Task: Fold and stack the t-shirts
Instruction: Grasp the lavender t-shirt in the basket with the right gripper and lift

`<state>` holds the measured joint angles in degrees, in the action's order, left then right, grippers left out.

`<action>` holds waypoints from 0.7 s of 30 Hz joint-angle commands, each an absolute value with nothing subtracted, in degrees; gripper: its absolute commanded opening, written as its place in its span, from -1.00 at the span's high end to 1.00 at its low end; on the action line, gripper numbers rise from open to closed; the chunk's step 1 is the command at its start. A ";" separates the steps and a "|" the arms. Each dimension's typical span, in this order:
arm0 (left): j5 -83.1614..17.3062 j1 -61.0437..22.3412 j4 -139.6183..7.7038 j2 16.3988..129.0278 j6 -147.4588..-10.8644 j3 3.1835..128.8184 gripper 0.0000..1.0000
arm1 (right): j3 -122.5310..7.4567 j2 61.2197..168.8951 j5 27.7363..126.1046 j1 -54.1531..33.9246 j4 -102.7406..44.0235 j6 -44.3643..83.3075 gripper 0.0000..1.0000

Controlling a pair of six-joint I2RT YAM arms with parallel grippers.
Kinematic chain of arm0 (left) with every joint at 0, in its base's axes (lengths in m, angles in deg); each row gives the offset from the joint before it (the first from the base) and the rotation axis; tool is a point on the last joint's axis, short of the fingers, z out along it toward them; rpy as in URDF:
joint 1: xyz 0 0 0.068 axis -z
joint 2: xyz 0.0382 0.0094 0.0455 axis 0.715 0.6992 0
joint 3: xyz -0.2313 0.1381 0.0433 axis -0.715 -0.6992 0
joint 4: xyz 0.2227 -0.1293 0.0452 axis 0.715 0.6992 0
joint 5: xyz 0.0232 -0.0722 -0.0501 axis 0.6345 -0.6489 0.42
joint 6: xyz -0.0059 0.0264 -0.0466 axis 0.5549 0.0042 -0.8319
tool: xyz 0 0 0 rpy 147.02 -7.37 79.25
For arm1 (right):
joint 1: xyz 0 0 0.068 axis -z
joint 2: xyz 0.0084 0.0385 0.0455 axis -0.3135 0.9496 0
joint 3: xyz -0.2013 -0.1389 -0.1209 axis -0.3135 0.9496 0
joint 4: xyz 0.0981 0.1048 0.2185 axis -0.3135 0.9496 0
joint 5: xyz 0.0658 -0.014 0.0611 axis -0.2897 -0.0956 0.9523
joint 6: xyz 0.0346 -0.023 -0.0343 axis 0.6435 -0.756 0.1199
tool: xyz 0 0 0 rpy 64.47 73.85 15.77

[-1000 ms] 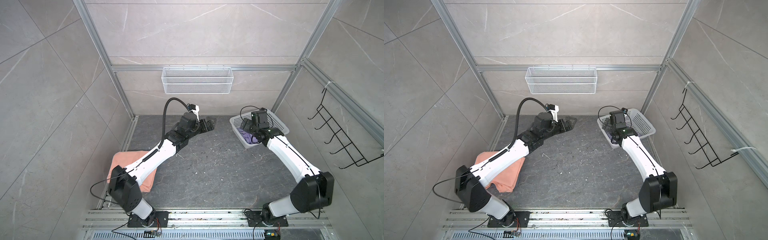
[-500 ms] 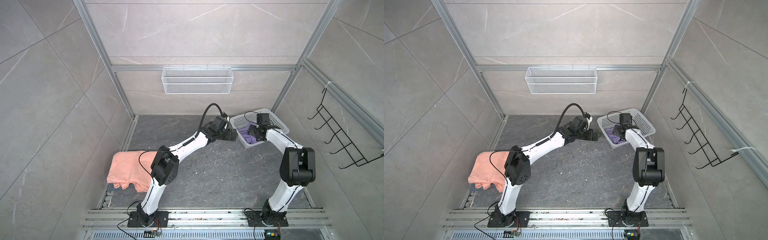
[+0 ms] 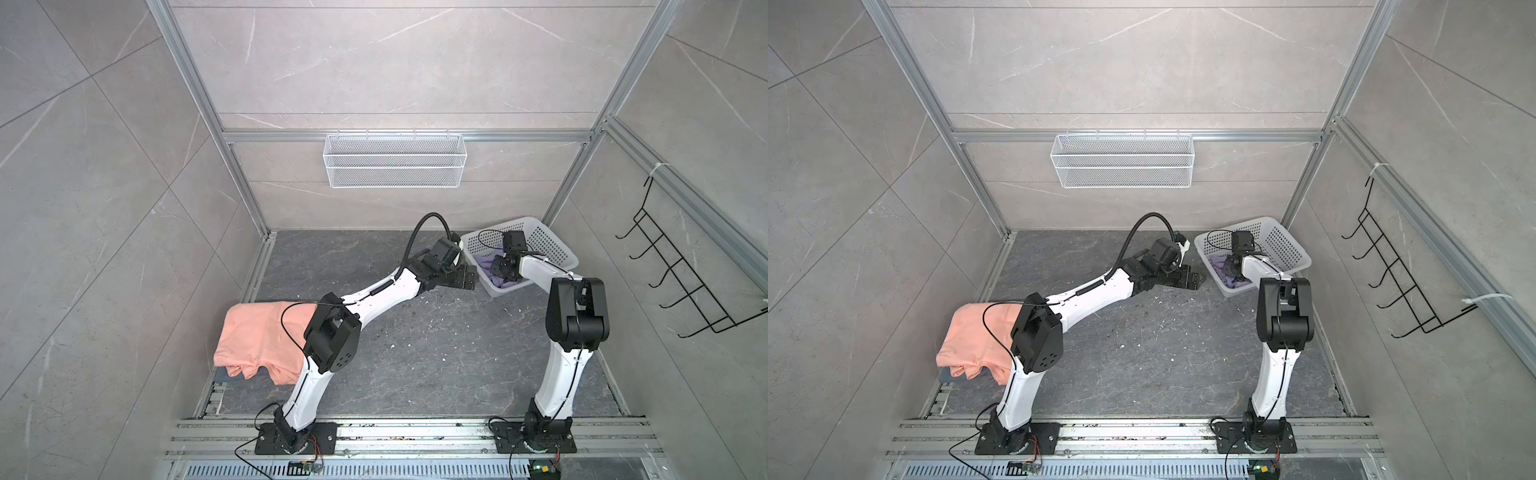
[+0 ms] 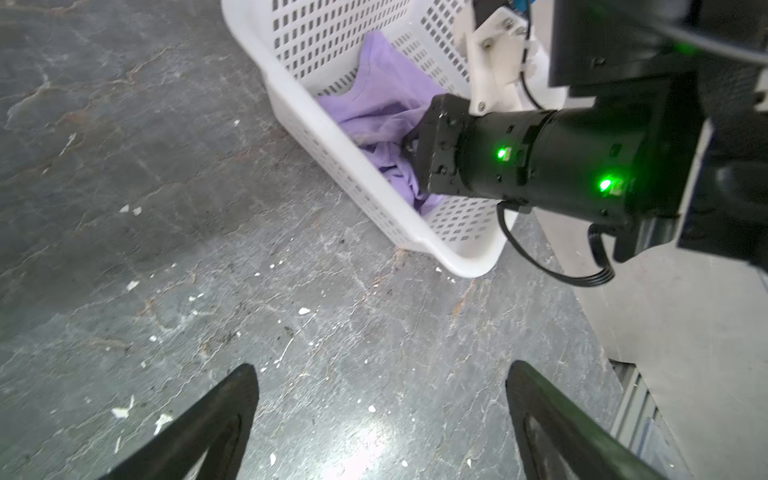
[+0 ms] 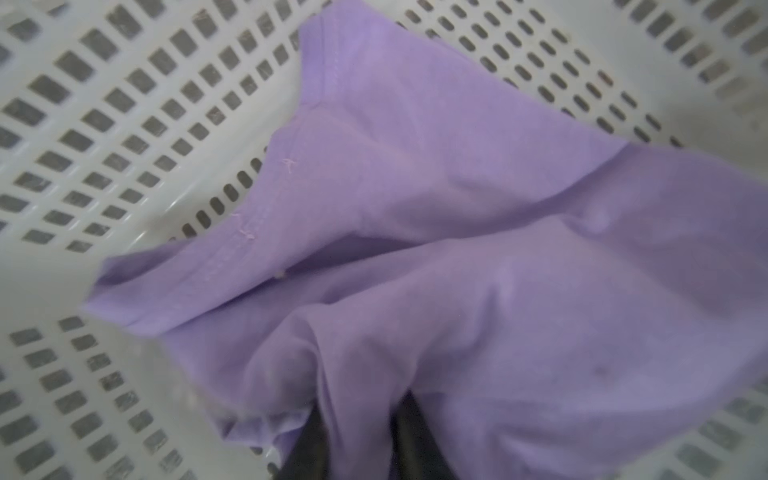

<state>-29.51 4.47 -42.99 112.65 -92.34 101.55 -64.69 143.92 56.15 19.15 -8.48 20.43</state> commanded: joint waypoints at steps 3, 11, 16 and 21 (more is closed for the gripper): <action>-27.36 4.61 -47.68 106.22 -92.20 98.46 -0.90 | -65.62 135.34 53.83 19.06 -11.94 21.66 0.86; -26.97 3.55 -52.25 101.98 -89.38 96.68 -0.90 | -72.16 119.86 63.14 18.89 -6.70 19.57 0.90; -28.31 -0.58 -54.68 95.41 -90.05 92.48 -0.89 | -75.74 111.74 70.55 15.52 -3.57 20.42 0.91; -29.78 -6.71 -57.01 85.61 -91.63 83.82 -0.86 | -80.67 108.77 73.76 7.67 -1.97 22.99 0.91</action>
